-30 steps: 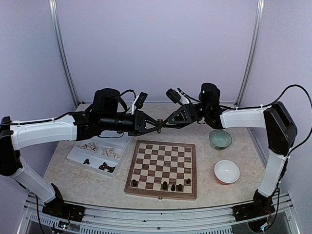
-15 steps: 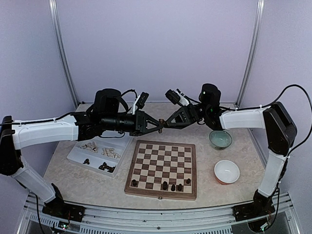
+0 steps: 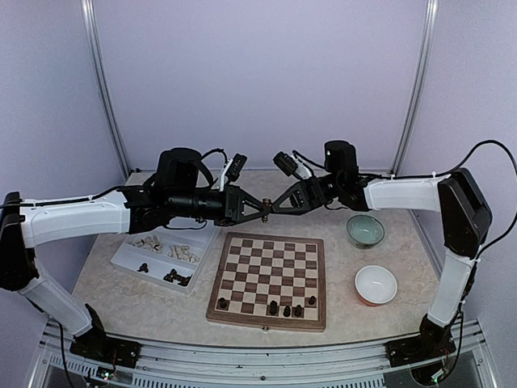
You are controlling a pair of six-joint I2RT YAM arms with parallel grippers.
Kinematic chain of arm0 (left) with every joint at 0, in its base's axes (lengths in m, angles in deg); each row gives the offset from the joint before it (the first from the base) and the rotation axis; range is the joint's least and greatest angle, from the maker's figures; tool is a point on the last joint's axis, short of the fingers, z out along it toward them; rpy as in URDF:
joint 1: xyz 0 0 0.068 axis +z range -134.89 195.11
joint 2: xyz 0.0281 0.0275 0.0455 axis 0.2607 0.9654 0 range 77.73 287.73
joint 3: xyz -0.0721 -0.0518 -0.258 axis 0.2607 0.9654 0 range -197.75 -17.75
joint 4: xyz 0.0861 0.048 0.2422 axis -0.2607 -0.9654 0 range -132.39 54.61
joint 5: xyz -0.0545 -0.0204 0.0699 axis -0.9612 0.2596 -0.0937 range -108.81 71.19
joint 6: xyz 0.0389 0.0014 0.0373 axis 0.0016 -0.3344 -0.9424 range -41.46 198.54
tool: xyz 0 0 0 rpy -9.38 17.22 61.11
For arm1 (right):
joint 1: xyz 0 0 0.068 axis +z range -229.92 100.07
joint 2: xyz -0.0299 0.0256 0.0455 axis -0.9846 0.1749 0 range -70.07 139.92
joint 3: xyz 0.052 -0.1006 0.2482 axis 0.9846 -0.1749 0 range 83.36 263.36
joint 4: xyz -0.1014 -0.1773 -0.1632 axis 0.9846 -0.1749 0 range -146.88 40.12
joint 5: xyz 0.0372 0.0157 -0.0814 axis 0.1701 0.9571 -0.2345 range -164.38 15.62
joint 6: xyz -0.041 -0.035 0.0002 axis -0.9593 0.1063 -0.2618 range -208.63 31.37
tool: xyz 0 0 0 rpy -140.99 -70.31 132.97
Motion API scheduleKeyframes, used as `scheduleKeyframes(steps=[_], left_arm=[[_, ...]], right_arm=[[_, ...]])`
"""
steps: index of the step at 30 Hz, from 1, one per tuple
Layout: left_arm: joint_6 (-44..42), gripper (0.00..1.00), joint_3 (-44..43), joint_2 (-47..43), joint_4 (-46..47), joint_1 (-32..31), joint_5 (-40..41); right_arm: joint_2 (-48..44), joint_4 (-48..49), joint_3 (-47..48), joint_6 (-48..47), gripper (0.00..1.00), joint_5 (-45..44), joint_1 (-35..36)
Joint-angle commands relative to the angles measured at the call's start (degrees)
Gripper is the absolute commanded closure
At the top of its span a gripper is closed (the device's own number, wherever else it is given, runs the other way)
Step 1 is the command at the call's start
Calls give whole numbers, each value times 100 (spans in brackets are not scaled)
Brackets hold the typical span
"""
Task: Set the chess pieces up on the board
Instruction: Pass from the left arm to the right, then place the pawn on the chessboard.
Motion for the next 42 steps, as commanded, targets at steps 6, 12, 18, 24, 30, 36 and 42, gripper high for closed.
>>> scheduleKeyframes(steps=[6,12,18,24,30,36,42], left_arm=[[-1291,91,-561,-462,-2046,892,549],[-1887,91,-645,-452,-2708,1790,1232],[-2257,91,-154,-537,-2358,2270,1450],[-2440,91,374,-696,-2028,2610,1404],[-2427,91,496,-716,-2021,2834,1285],[-2402,91,521,-784,-2008,2850,1214],[-2397,91,521,-809,-2019,2848,1214]], right_arm=[[-277,-6867,2278,-6470,98,-3969,128],[-476,-7692,2194,-7905,98,-6643,727],[-513,-7281,1058,-9060,99,-9266,1381],[-224,-7146,594,-9462,99,-9939,1574],[247,-7185,706,-9469,99,-10135,1789],[540,-7124,696,-9532,98,-10461,2058],[622,-7102,736,-9468,79,-10490,2250]])
